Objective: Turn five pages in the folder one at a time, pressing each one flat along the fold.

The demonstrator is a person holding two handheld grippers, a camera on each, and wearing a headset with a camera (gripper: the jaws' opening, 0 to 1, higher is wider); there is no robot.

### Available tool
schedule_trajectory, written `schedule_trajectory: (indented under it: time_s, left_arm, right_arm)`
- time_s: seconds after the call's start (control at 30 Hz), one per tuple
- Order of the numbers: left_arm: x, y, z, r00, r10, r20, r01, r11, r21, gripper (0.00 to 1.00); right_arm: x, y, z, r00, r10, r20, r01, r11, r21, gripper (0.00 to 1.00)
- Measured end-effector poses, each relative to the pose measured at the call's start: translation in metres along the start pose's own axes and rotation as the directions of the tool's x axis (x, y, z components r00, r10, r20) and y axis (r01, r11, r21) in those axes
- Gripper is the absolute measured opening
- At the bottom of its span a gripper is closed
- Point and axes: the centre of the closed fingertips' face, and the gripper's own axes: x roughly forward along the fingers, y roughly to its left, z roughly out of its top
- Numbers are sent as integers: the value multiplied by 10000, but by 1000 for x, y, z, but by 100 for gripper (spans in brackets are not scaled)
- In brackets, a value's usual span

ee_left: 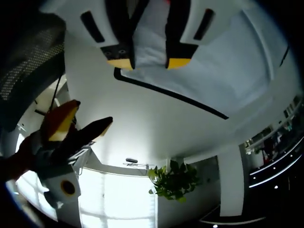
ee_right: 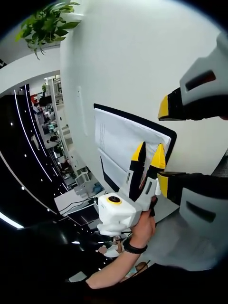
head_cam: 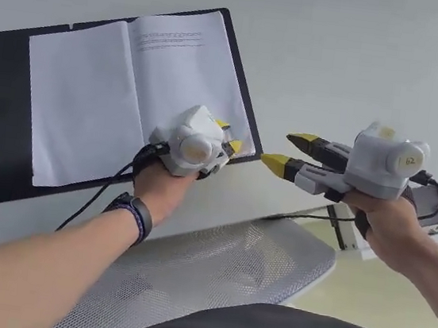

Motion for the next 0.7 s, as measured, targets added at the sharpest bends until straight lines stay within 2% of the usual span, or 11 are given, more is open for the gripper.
schedule_trajectory:
  time_s: [0.03,0.1,0.13,0.2,0.23,0.3,0.33,0.4,0.53,0.63,0.7]
  left_arm:
    - [0,-4,-1,9998,-200,-19,200,9996,214,31]
    - [1,-2,-2,10000,33,-15,-32,9944,1056,33]
    - [0,-5,-2,10000,20,8,-21,9973,733,33]
    - [0,-4,0,9999,132,-16,-131,9974,705,32]
    - [1,-1,1,9997,214,118,-214,9998,-43,32]
    - [-1,0,5,9985,221,503,-172,9953,-948,33]
    - [-1,2,5,9986,103,528,-42,9935,-1136,33]
    - [-2,3,6,9988,75,485,-19,9935,-1134,32]
    - [0,1,5,9984,211,525,-172,9972,-734,32]
    - [-2,3,7,9962,539,691,-469,9940,-986,30]
    - [-1,5,7,9957,566,727,-481,9924,-1130,29]
  right_arm:
    - [1,0,0,10000,4,-25,-4,10000,-55,41]
    - [1,0,0,10000,16,-32,-16,10000,-33,40]
    - [2,0,0,10000,22,-45,-22,10000,-22,39]
    - [2,0,0,10000,39,-78,-39,10000,-60,39]
    - [2,0,1,10000,46,-45,-46,10000,-27,39]
    - [1,-1,3,10000,57,54,-57,9999,104,39]
    - [0,-1,3,9999,42,98,-43,9999,131,39]
    - [0,-2,3,9999,37,117,-39,9998,170,39]
    - [0,-1,0,9999,145,-60,-144,9998,105,38]
    - [1,2,1,9994,310,-144,-311,9995,-18,38]
    - [2,4,2,9988,443,-186,-444,9990,-58,38]
